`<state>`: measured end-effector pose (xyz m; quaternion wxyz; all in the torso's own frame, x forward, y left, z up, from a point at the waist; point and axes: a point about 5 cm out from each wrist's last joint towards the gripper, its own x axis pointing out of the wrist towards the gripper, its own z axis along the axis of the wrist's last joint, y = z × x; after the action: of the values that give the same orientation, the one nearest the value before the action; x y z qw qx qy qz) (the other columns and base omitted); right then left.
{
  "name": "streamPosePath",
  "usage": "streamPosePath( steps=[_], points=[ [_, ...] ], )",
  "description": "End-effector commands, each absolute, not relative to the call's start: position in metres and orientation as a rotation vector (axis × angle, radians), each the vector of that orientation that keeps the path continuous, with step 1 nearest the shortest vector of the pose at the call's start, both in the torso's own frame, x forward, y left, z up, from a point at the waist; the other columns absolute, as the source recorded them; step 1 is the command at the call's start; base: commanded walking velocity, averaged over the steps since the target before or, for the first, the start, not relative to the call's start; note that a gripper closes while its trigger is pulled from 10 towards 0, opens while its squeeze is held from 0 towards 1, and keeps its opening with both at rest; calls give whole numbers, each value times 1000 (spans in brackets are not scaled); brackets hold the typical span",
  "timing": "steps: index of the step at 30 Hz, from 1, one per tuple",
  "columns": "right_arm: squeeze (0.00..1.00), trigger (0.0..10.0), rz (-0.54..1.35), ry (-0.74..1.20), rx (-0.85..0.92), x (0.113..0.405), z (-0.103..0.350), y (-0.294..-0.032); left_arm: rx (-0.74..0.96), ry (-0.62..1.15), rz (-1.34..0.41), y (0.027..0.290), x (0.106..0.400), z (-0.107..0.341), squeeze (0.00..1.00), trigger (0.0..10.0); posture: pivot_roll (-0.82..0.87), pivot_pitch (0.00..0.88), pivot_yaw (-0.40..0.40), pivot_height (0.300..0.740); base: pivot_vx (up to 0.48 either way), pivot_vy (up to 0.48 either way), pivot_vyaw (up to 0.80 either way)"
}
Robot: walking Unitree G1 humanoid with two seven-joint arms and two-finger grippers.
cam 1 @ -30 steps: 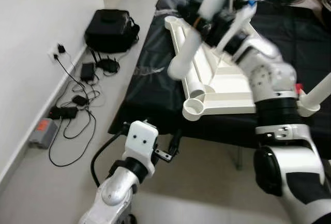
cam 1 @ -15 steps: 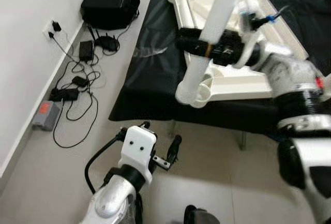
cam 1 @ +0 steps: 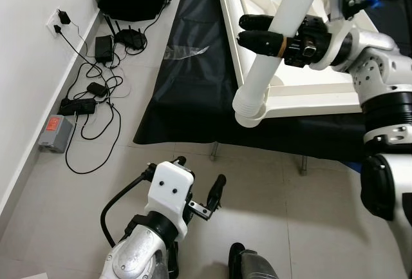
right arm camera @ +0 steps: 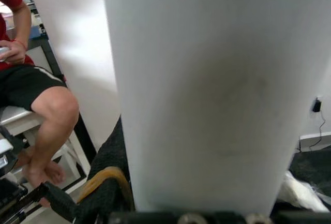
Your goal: Building children table
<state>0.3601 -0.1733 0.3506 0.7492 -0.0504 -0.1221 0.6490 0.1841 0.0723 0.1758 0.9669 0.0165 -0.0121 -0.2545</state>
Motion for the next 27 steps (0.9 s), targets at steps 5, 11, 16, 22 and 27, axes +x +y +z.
streamPosePath(
  steps=[5,11,16,22,27],
  points=[
    [0,10000,1464,-266,-156,358,354,-172,66,-28,-562,66,178,179,0,10000,210,353,-47,740,0,0,0],
    [0,10000,1488,-254,-170,359,353,-171,70,-41,-568,64,178,183,0,10000,207,352,-48,740,0,0,0],
    [0,10000,1484,-226,-219,359,348,-166,84,-85,-602,62,180,192,0,10000,209,342,-47,740,0,0,0],
    [0,10000,1469,-213,-251,360,347,-165,90,-87,-606,62,179,193,0,10000,213,340,-42,740,0,0,0],
    [0,10000,1429,-224,-271,363,351,-168,97,-86,-611,61,178,193,0,10000,217,340,-40,740,0,0,0]
  ],
)
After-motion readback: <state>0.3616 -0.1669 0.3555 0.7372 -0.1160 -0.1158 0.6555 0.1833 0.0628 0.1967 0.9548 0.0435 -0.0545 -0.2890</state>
